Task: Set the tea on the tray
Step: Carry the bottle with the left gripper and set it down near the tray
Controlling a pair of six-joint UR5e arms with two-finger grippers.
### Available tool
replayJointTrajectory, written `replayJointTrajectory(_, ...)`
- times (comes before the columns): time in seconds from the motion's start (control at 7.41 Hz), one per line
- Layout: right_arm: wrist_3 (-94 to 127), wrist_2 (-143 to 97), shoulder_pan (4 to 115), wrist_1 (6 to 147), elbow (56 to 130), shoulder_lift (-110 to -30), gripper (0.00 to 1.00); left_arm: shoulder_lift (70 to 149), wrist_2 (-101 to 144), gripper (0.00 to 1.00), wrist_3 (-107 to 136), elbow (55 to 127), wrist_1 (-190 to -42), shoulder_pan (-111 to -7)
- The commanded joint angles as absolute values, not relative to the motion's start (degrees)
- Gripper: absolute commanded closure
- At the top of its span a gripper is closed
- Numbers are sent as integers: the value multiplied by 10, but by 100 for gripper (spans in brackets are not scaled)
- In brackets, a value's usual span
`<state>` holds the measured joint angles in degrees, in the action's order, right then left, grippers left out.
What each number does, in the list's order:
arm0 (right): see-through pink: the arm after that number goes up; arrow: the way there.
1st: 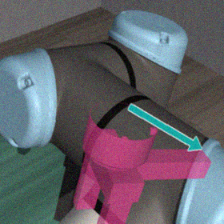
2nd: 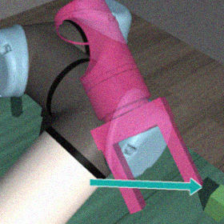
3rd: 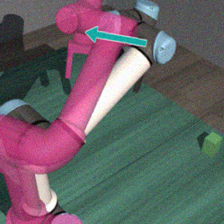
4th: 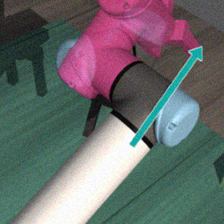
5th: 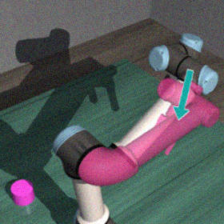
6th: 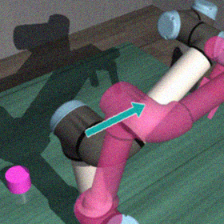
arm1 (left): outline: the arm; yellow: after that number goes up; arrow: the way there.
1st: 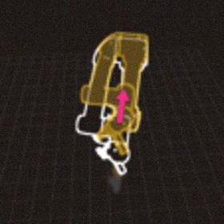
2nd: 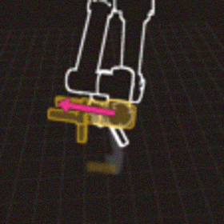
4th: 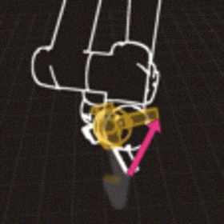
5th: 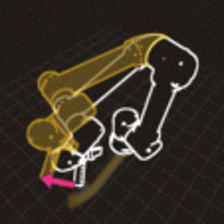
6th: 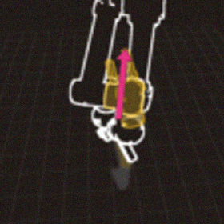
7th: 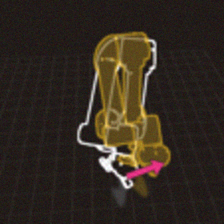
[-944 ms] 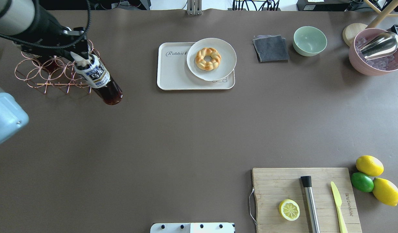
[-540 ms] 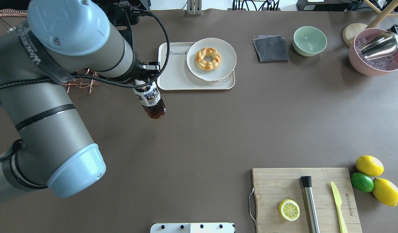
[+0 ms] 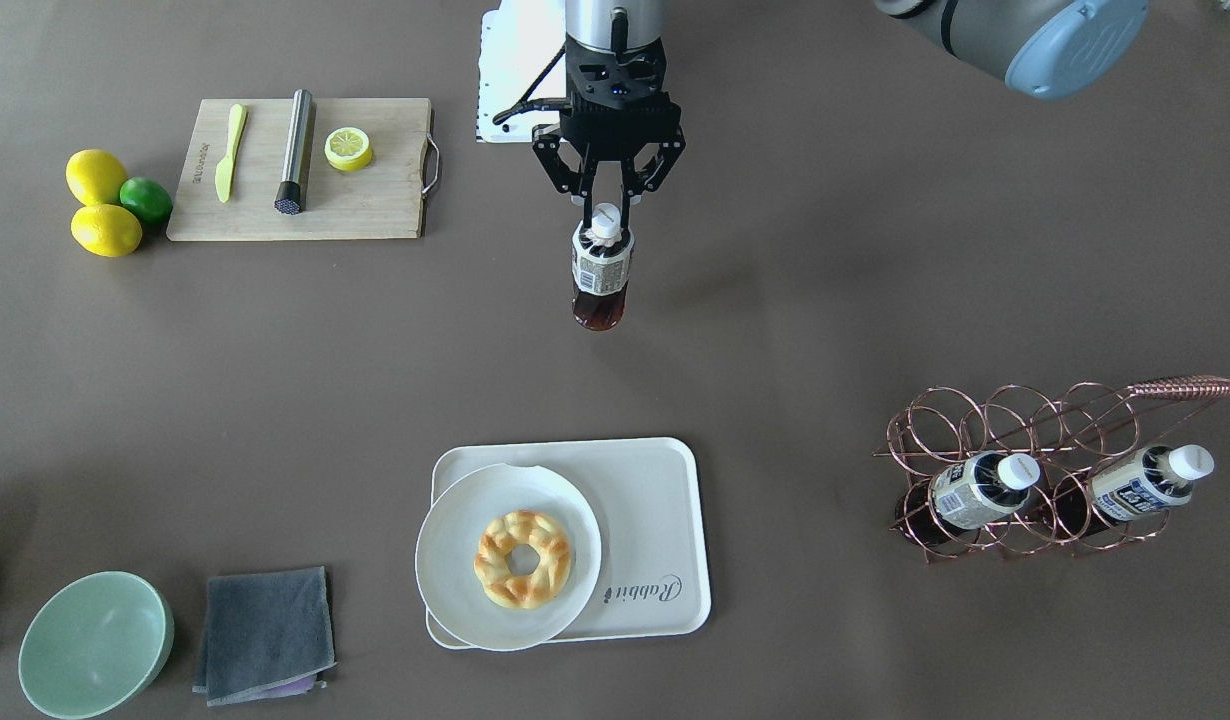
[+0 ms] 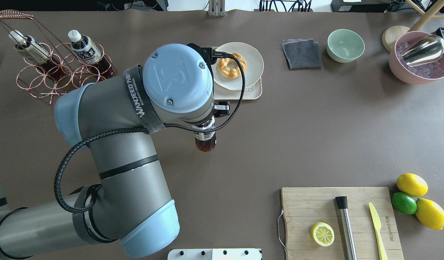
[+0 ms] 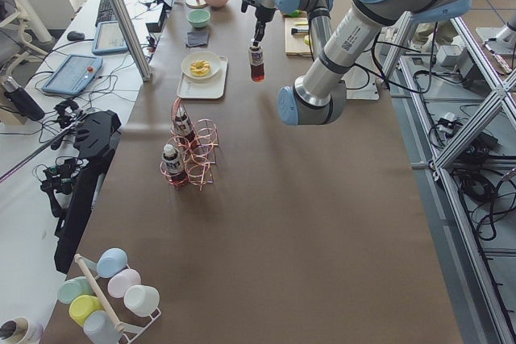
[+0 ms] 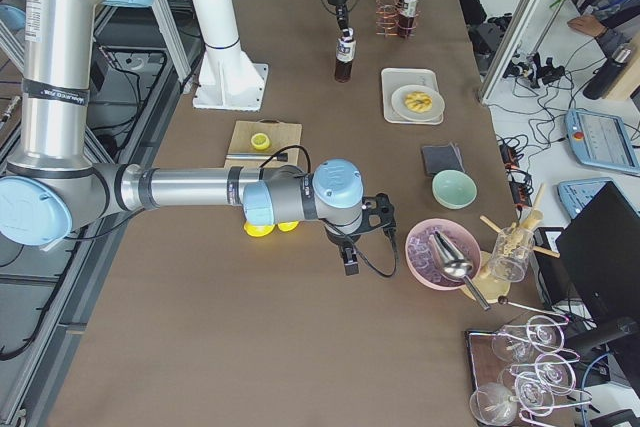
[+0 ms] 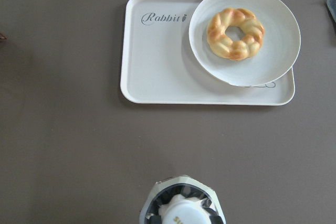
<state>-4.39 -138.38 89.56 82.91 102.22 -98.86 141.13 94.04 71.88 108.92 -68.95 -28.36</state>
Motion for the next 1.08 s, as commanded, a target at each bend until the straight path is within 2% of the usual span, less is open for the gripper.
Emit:
replayJointTrajectory(0.0,-45,-1385,896,829,1023,-989,0,1414,904,100,724,1083,-692,-243)
replayJointTrajectory(0.67,-43,-1385,896,828,1027,-988,0,1402,904,100,739,1085,-717,-228)
replayJointTrajectory(0.81,-42,-1385,896,828,1027,-987,0,1391,904,83,738,1083,-726,-228)
replayJointTrajectory(0.94,-40,-1385,896,828,1029,-984,0,1390,904,52,738,1085,-730,-228)
